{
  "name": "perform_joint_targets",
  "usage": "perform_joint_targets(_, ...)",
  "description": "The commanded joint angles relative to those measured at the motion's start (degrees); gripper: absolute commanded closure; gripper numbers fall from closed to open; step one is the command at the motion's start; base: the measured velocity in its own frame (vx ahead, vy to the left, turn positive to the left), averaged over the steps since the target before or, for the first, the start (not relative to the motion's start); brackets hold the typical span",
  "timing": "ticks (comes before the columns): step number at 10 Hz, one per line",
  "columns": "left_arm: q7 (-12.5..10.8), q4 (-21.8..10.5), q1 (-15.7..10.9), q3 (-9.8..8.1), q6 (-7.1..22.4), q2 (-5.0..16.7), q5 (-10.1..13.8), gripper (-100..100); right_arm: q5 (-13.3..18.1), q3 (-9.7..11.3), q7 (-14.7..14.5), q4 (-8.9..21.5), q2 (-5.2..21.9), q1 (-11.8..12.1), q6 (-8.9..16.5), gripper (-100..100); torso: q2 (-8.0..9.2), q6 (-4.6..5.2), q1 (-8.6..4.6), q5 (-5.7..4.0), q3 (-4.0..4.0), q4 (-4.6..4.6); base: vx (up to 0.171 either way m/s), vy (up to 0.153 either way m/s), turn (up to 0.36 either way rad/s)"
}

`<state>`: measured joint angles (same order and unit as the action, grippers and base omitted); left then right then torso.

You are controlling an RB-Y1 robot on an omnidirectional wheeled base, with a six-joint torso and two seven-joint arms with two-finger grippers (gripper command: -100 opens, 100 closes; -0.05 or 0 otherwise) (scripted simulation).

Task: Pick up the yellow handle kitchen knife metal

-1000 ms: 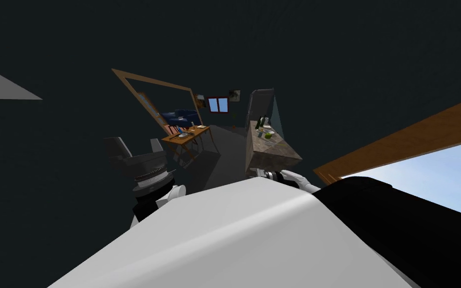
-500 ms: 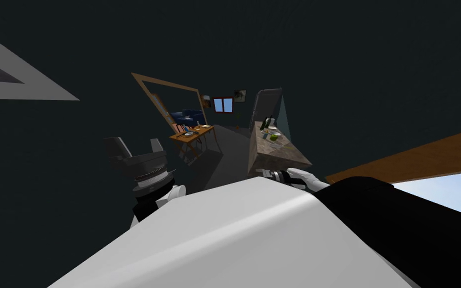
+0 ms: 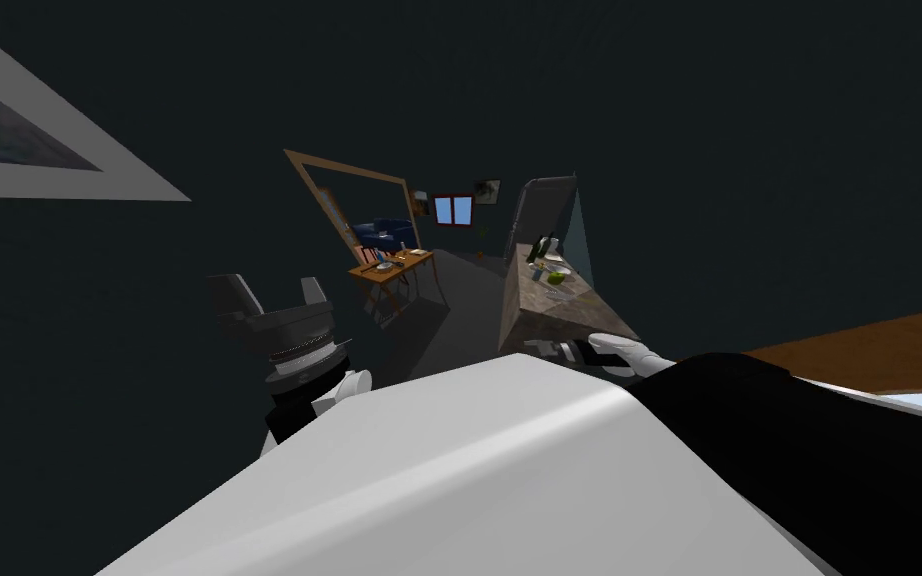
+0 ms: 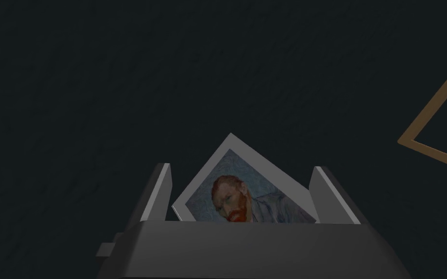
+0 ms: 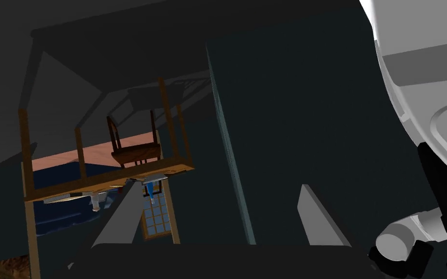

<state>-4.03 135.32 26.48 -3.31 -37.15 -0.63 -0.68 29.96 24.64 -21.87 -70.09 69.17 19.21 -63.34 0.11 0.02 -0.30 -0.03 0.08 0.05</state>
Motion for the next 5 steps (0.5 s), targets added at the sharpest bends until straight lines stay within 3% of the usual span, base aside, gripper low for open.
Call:
perform_joint_targets(1,0.00,0.00,0.00,0.00,0.00,0.00,0.00,0,0.32,0.50,-0.25,2.86,1.79,-0.60,-0.40,-100,0.00,0.00,0.00,0.00,0.00,0.00,0.038,-0.032,0.173)
perform_joint_targets(2,0.00,0.00,0.01,0.00,0.00,0.00,0.00,0,0.32,0.50,-0.25,3.89,1.79,-0.60,-0.40,-100,-0.03,0.04,0.00,-0.01,-0.02,-0.01,0.021,-0.019,0.013)
perform_joint_targets(3,0.00,0.00,0.01,-0.01,0.00,0.00,0.00,0,0.90,1.50,-0.94,5.77,4.70,-1.29,-0.81,-100,0.01,0.07,0.03,-0.02,0.00,-0.01,0.028,-0.037,0.177)
perform_joint_targets(5,0.00,0.00,0.01,0.00,0.00,0.00,0.00,0,0.90,1.50,-0.94,8.28,4.78,-1.29,-0.81,-100,-0.02,0.03,-0.05,-0.03,-0.02,-0.01,0.021,-0.040,0.104)
